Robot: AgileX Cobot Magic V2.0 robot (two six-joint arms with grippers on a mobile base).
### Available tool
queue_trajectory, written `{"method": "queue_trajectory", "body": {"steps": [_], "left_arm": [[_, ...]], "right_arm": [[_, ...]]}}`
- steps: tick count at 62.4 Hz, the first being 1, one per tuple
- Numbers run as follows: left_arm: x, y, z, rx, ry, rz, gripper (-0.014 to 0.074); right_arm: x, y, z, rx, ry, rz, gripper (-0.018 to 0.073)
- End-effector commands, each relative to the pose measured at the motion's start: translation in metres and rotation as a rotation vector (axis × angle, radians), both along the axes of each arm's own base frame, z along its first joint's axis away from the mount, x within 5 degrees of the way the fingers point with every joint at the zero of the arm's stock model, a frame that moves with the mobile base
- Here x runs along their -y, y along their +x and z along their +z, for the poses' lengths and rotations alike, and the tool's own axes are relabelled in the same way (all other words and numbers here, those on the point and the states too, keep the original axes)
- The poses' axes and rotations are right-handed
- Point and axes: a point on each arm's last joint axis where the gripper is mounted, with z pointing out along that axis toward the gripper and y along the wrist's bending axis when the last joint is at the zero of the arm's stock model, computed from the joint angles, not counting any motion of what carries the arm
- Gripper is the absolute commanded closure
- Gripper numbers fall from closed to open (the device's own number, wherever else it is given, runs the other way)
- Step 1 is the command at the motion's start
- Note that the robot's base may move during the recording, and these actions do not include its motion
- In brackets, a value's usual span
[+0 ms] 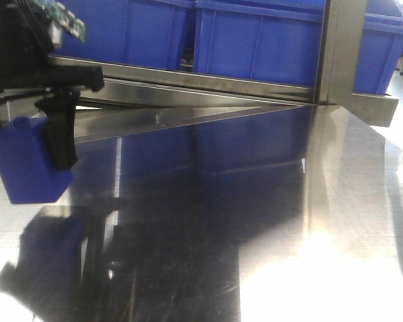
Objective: Pick and sort blue part to right shelf
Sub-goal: 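Lift the blue part with the left gripper and pull it back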
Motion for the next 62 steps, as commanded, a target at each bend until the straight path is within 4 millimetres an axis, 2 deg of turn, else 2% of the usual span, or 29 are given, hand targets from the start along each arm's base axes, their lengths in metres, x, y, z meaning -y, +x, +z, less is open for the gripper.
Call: {"method": "queue_trajectory", "body": {"steps": [1, 17, 24, 36, 62], "left_arm": [[-0.002, -0.013, 0.041, 0.117, -0.065, -0.029, 0.0239], [-0.026, -0.059, 0.103, 0.371, -0.123, -0.188, 0.0239], [-0.04, -0.075, 0.115, 0.501, -0.141, -0.218, 0.0239], [-0.066, -0.099, 0.113, 0.699, -0.128, -0.249, 0.0239], [-0.118, -0.152, 0.084, 1.112, -0.149, 0.01, 0.0239]], "right_arm": [[0.0, -0.001, 0.017, 0.116, 0.002, -0.004, 0.0216], [0.0, -0.001, 0.017, 0.116, 0.002, -0.004, 0.0216], [0.0, -0.001, 0.017, 0.116, 0.002, -0.004, 0.0216], [0.0, -0.001, 0.017, 0.116, 0.002, -0.004, 0.0216], [0.0, -0.001, 0.017, 0.116, 0.002, -0.004, 0.0216]]}}
